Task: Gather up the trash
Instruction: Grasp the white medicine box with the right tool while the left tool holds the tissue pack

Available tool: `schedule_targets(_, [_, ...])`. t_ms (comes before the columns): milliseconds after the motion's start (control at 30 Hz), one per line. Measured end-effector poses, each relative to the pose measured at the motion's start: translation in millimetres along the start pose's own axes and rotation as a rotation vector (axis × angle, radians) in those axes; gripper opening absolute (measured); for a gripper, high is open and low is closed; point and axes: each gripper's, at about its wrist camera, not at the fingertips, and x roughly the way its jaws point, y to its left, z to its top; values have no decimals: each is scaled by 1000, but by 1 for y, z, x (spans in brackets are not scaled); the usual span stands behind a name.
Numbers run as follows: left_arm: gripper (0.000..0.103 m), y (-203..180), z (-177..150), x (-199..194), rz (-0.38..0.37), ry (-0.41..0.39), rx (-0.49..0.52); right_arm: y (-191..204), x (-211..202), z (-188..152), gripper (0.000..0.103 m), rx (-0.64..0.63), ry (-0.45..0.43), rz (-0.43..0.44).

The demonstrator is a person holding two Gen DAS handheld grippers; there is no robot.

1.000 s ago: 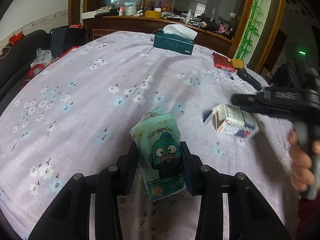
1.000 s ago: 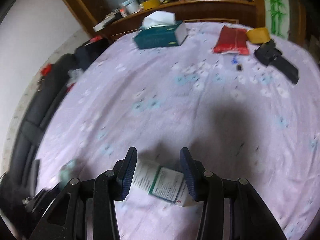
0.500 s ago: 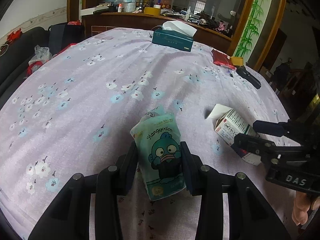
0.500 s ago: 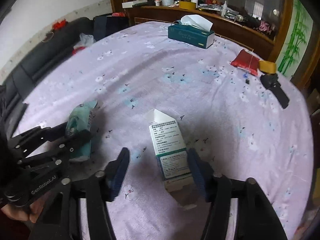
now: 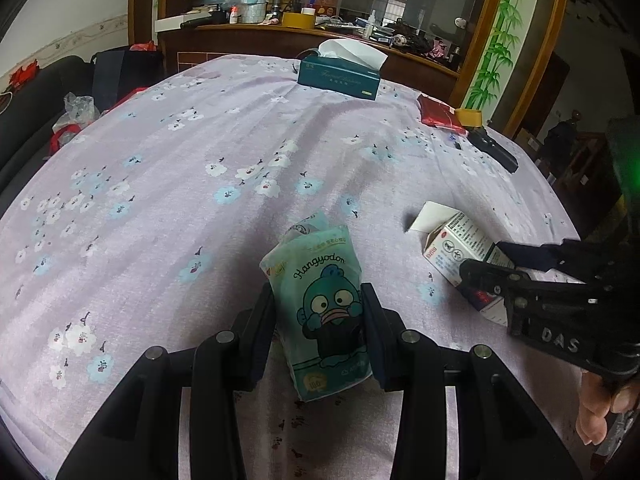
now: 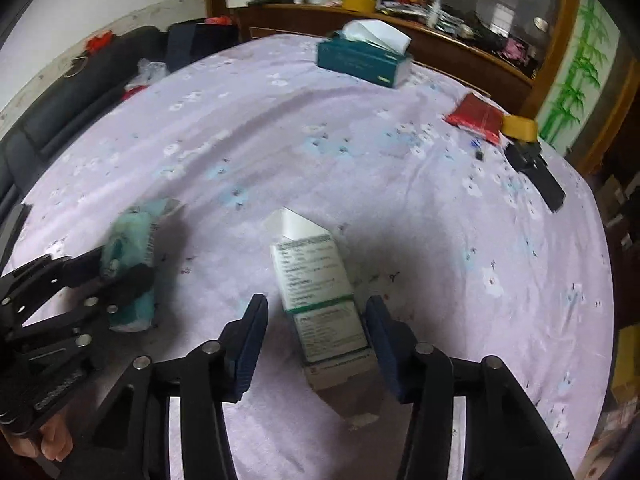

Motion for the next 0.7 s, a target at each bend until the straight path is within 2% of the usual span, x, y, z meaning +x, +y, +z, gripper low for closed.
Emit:
schedule_targets(133, [39,-3,0,-1,-10,0,10,-5,-3,-8,41,38,-8,9])
schedule_targets(267, [39,-8,0,-4,-36,-8,29,-8,-18,-21,38,108,-40,-19])
schedule_targets(467, [39,-27,-5,-14,-93,-33,104,-9,-81,-65,38,245,-127,-63])
schedule_targets(700, [39,-55,-16,-46,-144,-68,185,10,-157,-126,38,315,-259,-149])
